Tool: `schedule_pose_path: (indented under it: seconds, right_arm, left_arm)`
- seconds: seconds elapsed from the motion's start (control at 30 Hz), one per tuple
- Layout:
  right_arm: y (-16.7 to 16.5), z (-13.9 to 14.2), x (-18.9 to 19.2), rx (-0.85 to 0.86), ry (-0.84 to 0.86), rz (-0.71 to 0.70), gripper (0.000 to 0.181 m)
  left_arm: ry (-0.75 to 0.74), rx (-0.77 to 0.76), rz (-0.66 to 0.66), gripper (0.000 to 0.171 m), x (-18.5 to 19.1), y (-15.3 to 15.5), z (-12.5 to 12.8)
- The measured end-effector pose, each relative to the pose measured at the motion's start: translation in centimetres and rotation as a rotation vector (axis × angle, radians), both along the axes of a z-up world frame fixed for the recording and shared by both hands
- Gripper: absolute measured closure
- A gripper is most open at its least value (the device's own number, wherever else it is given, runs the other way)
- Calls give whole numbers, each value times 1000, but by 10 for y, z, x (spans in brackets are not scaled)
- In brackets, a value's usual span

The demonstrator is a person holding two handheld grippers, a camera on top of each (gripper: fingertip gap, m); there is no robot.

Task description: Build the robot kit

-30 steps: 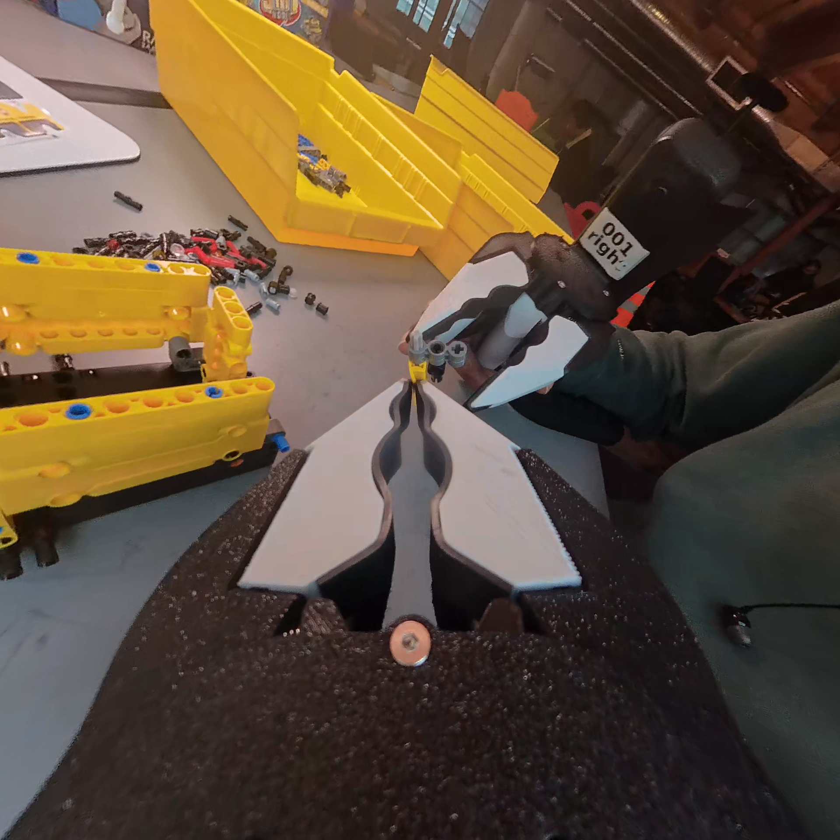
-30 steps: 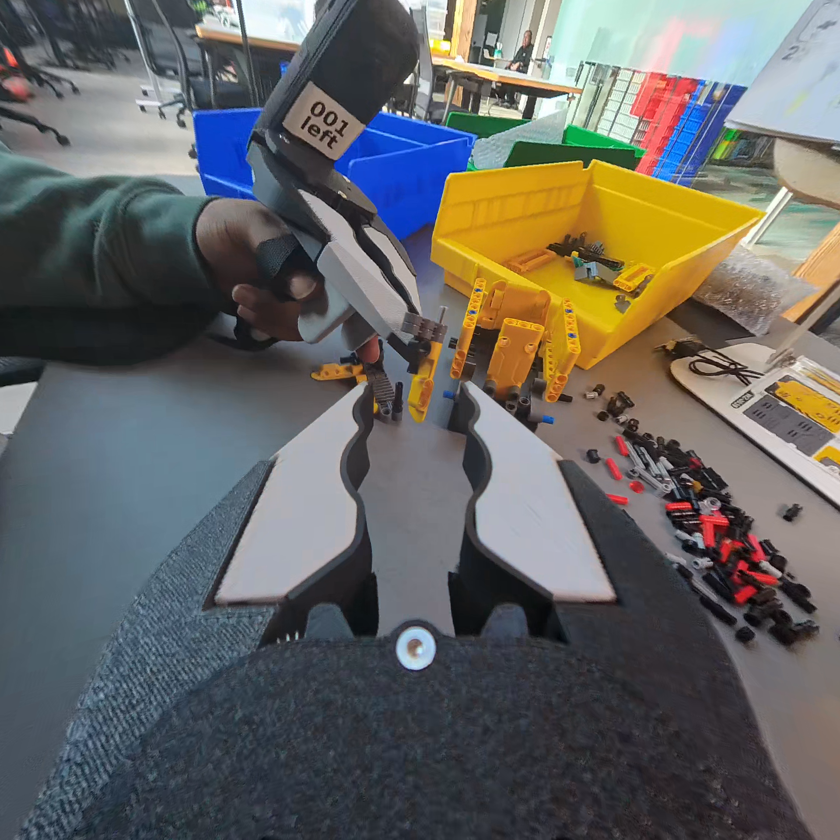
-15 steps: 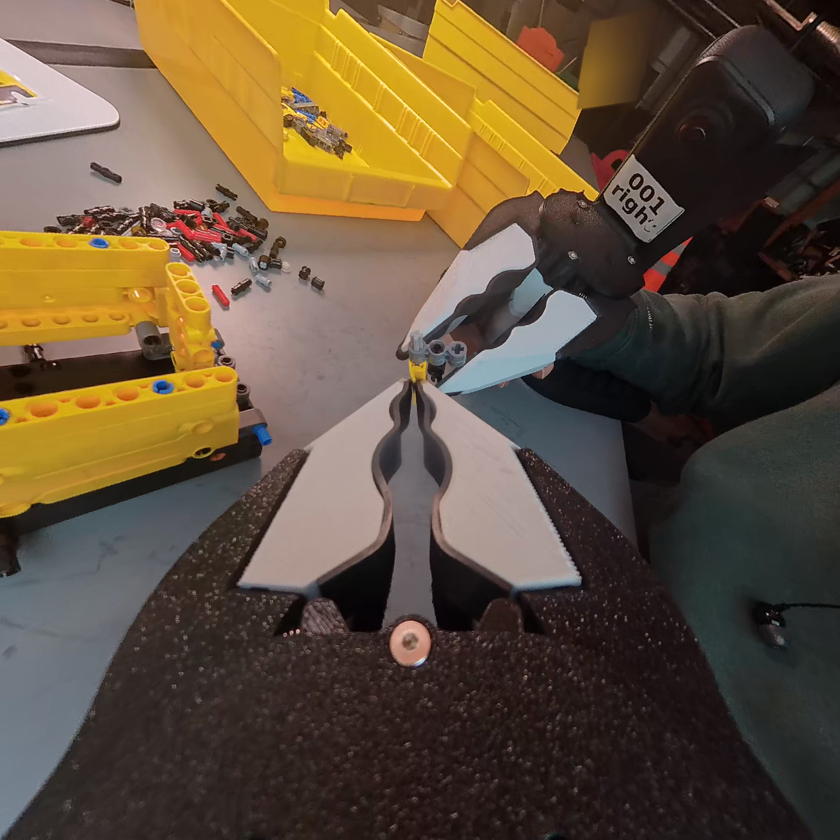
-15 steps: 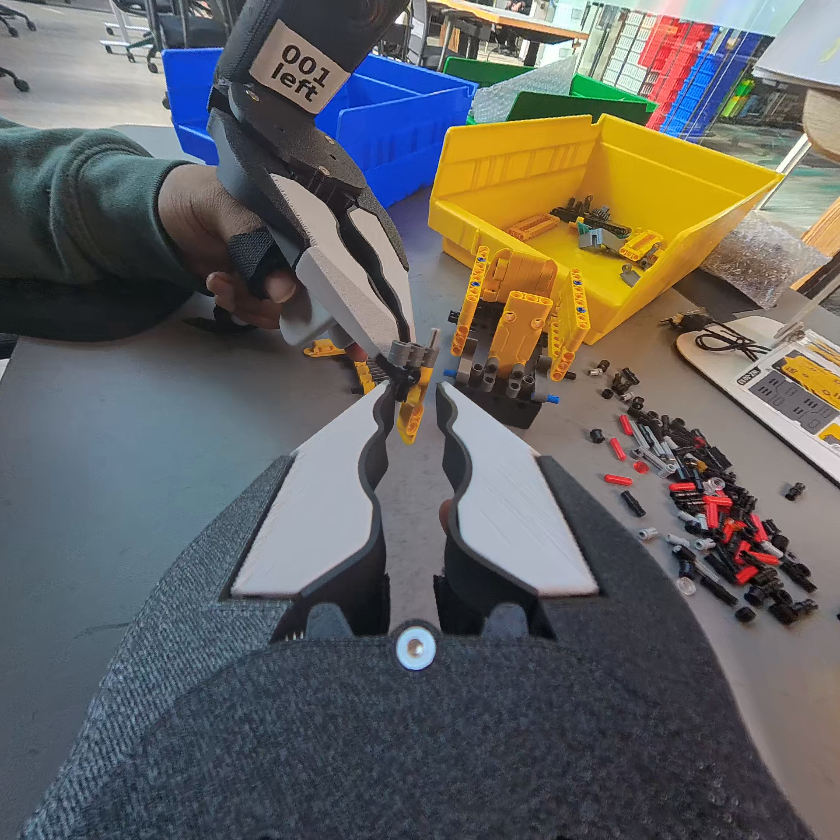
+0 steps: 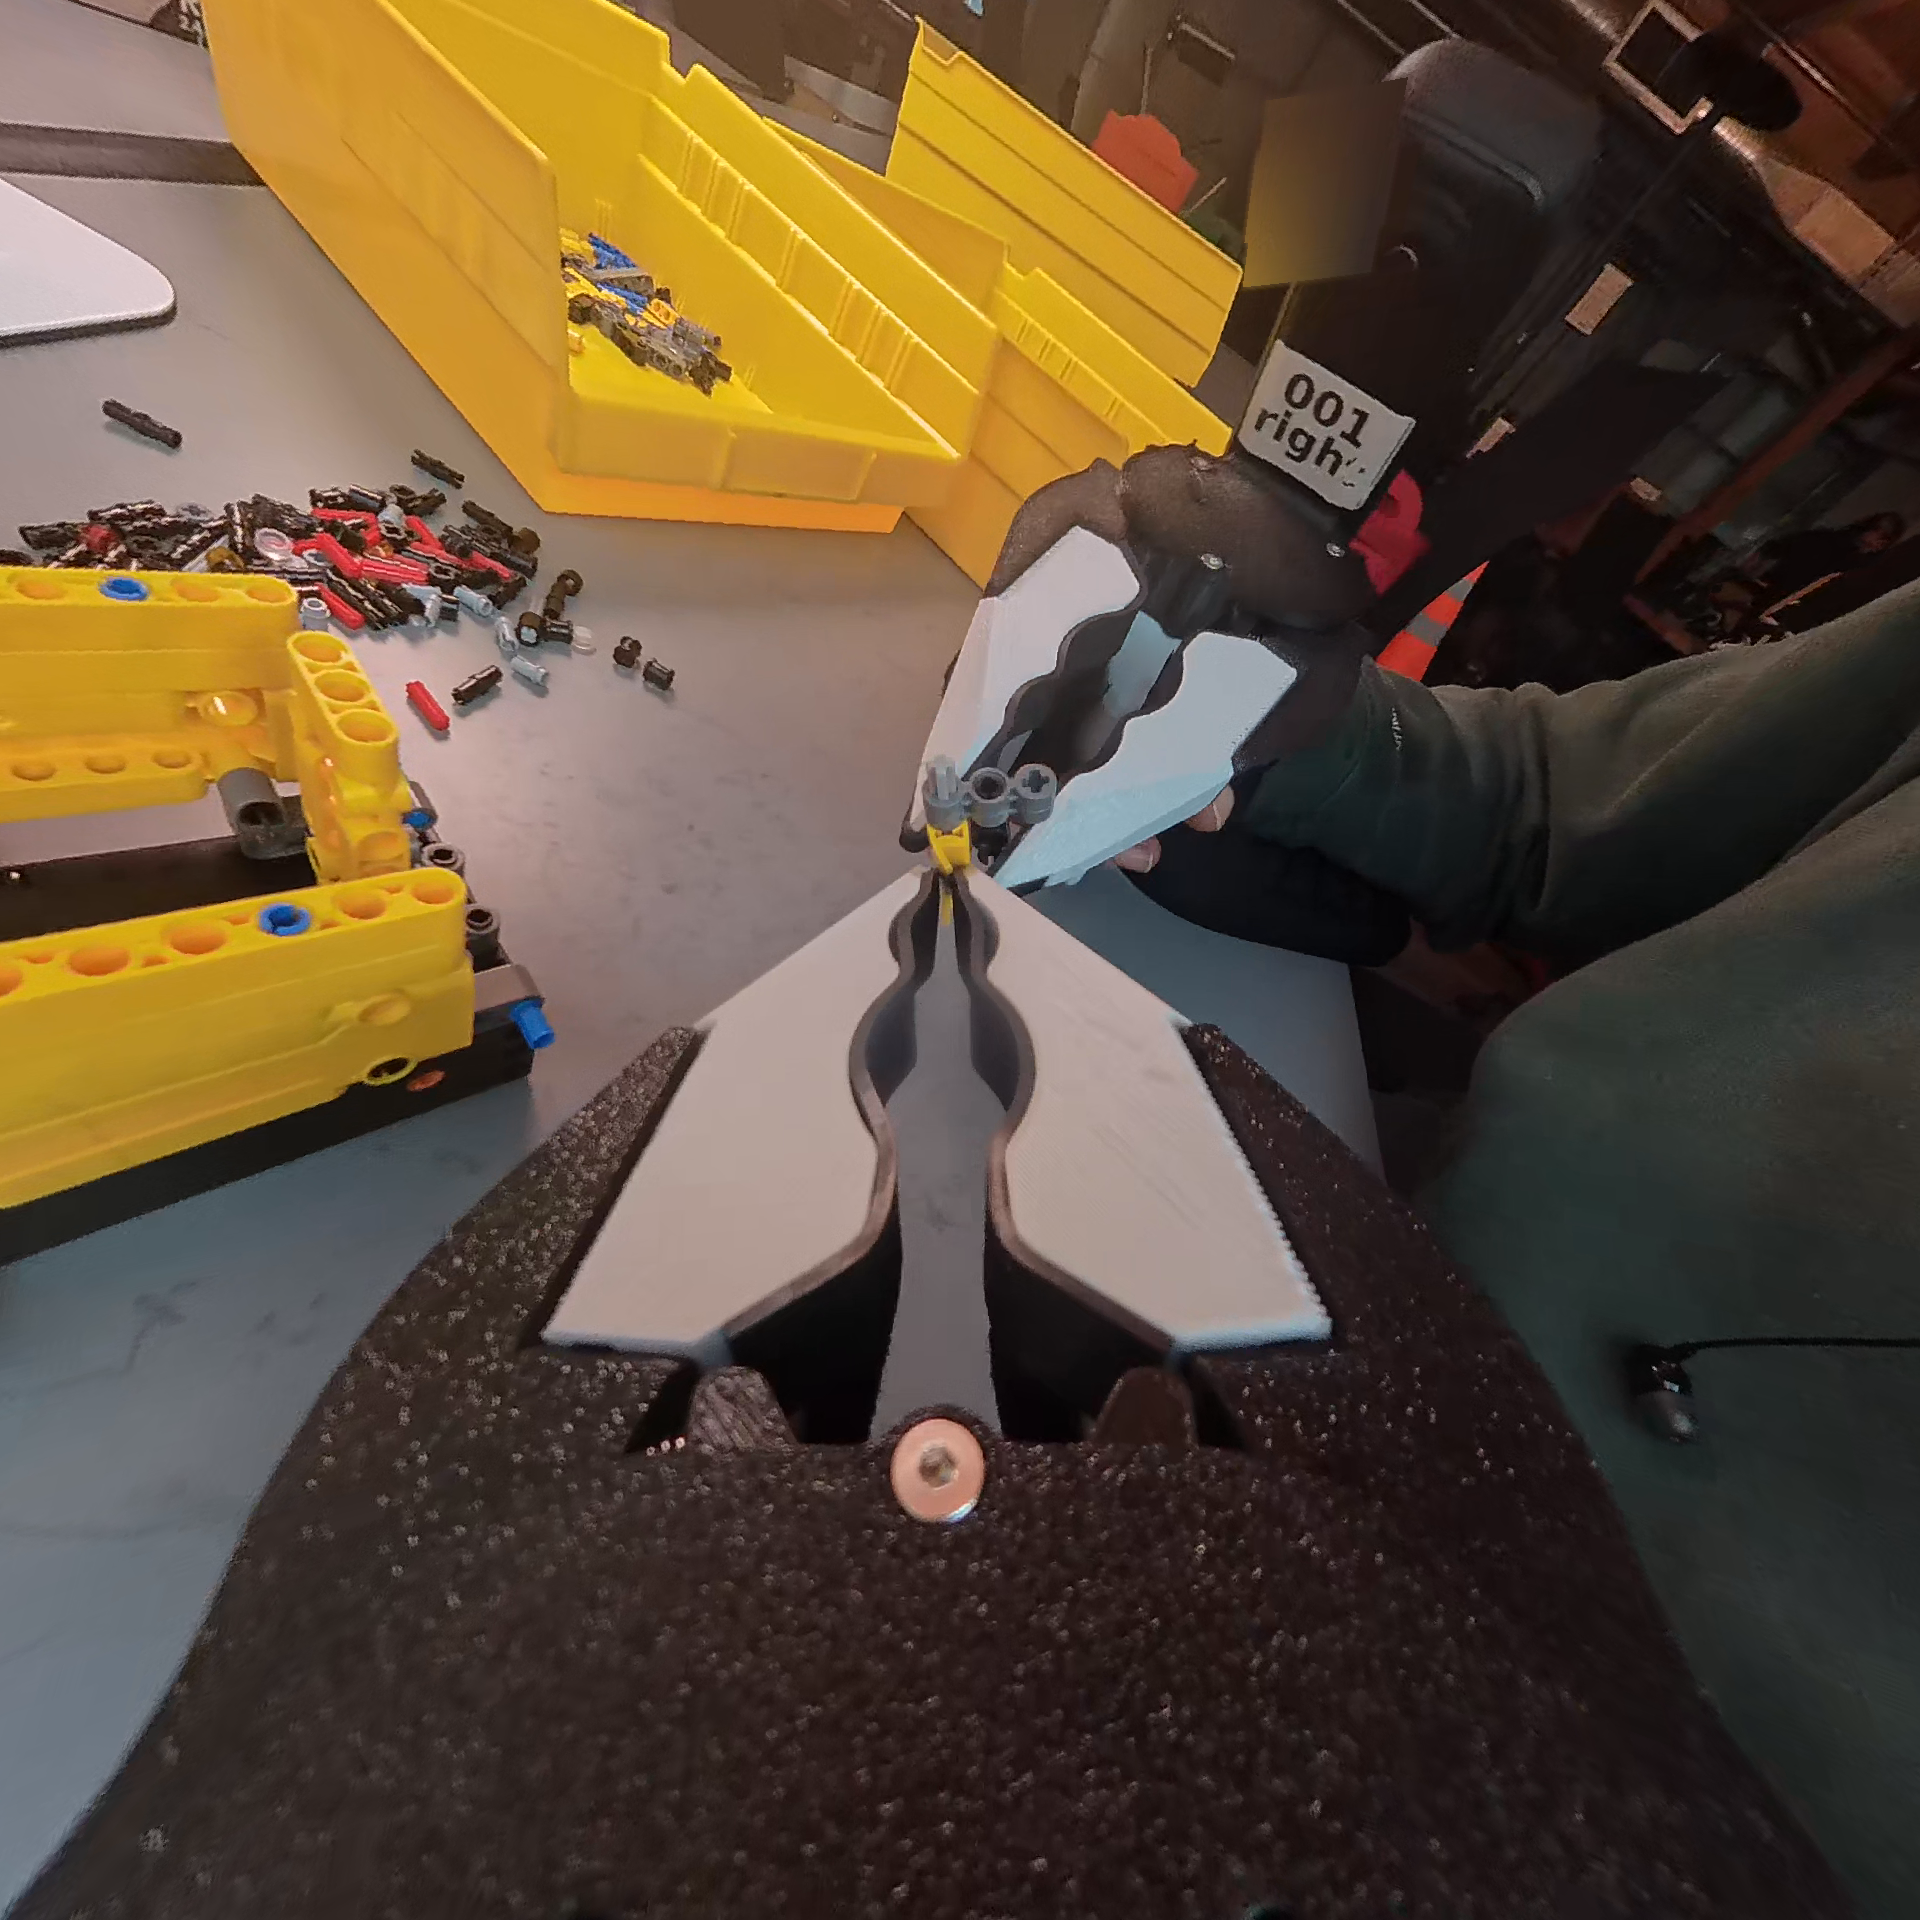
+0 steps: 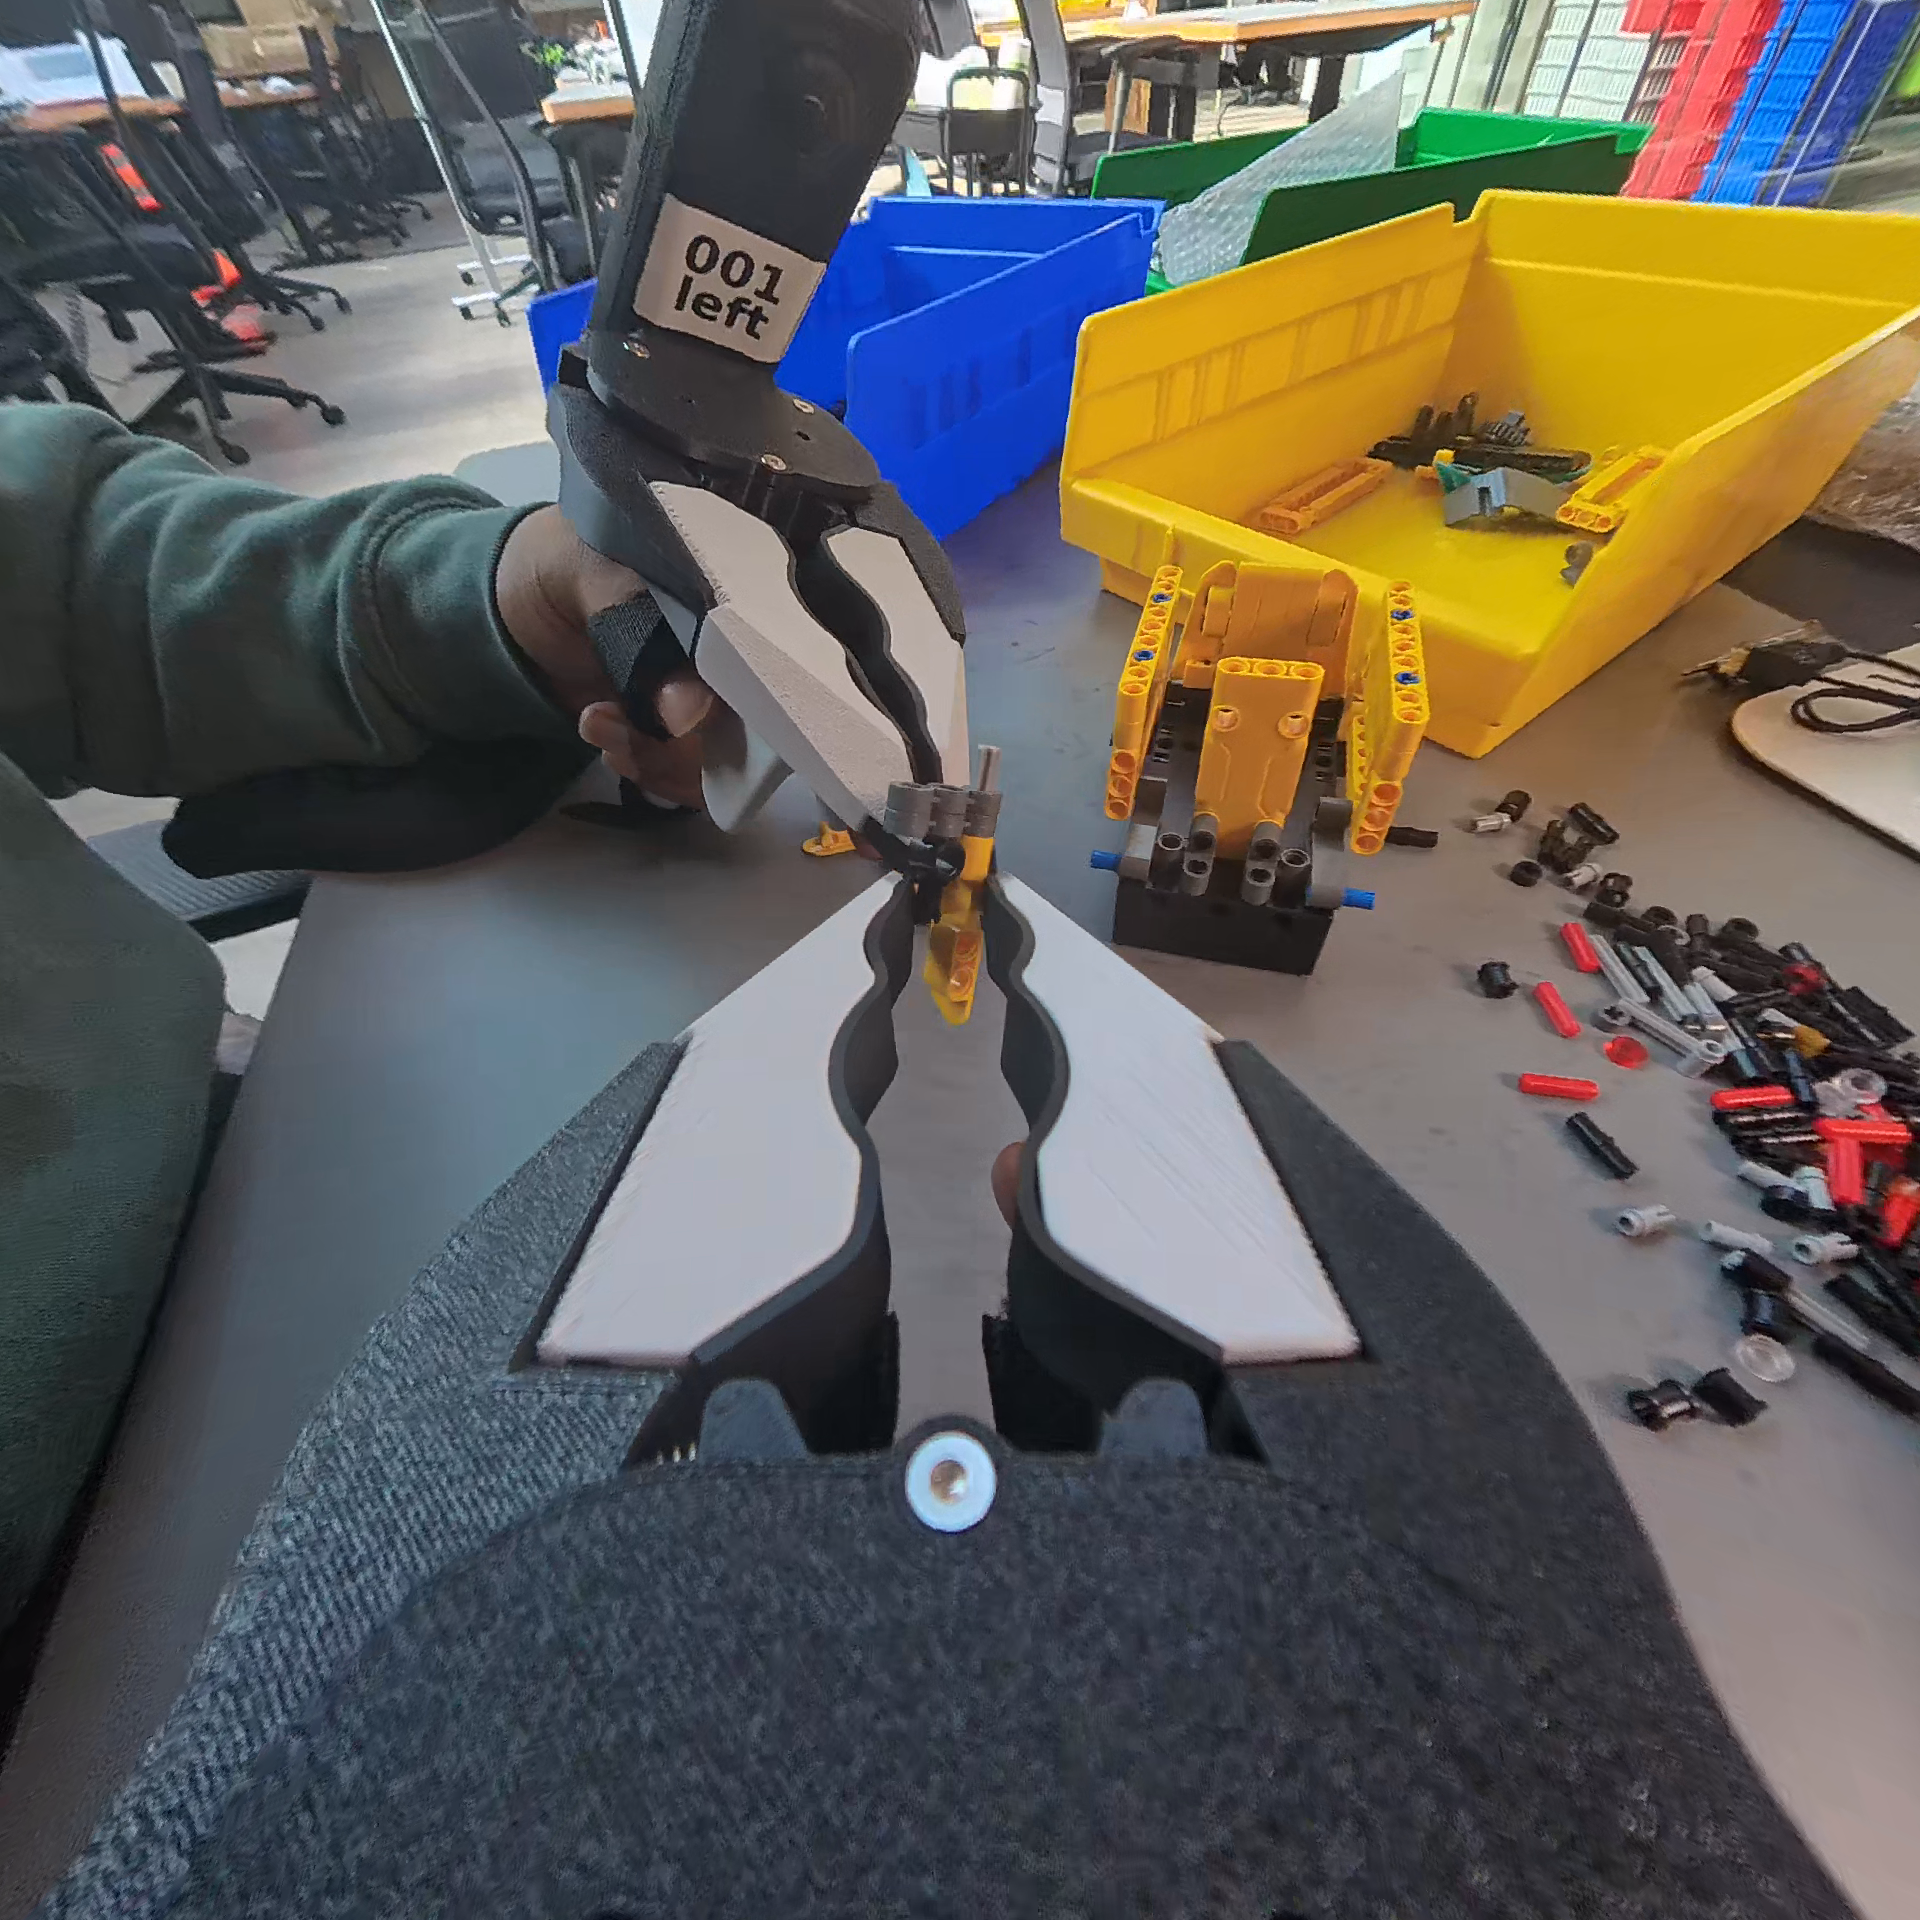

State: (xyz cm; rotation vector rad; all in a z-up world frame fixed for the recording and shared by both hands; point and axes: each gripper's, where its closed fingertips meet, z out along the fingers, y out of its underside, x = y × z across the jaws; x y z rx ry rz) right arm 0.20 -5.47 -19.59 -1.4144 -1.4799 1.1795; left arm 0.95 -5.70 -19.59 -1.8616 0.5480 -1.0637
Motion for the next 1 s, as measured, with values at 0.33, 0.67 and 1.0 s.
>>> schedule_pose_path:
  seconds: [0.33, 0.67, 1.0]
  right_arm:
    - [11, 14, 7, -157, 59, -18, 170]
    - [5, 6, 3, -111, 23, -9, 169]
    - [0, -24, 11, -16, -180, 22, 166]
  left_arm:
    - [-46, 36, 8, 168, -6, 0, 10]
    - [-92, 35, 0, 166, 1, 2, 13]
    - [22, -213, -44, 170, 8, -4, -31]
